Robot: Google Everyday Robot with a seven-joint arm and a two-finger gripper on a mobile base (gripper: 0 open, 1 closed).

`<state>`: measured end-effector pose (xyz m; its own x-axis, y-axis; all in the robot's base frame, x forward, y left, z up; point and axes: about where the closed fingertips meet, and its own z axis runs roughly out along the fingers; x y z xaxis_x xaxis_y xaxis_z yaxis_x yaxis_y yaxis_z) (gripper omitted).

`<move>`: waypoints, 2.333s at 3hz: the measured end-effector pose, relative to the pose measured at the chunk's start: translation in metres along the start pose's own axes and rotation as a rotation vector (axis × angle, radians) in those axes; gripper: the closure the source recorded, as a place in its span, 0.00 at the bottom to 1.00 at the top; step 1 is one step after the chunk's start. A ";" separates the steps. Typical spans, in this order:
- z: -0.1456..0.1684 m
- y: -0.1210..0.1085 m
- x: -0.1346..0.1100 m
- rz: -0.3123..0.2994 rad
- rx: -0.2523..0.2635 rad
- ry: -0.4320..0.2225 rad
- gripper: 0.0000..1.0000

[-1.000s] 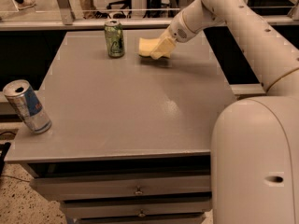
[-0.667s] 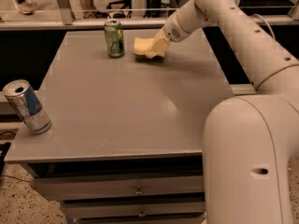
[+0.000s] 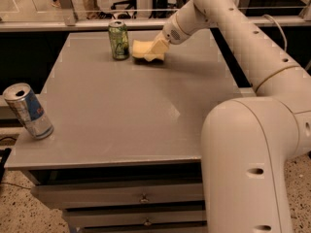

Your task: Move sponge near green can

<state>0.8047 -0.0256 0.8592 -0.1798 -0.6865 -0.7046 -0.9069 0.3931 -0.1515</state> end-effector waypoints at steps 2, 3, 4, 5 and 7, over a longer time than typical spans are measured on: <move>-0.008 0.010 0.002 0.021 -0.018 -0.007 0.06; -0.031 0.019 0.002 0.034 -0.033 -0.055 0.00; -0.057 0.029 0.002 0.050 -0.055 -0.124 0.00; -0.107 0.025 0.027 0.063 -0.030 -0.198 0.00; -0.186 0.018 0.076 0.107 0.042 -0.284 0.00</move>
Offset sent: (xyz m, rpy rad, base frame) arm -0.0275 -0.0101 0.0128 0.0323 0.0244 -0.0053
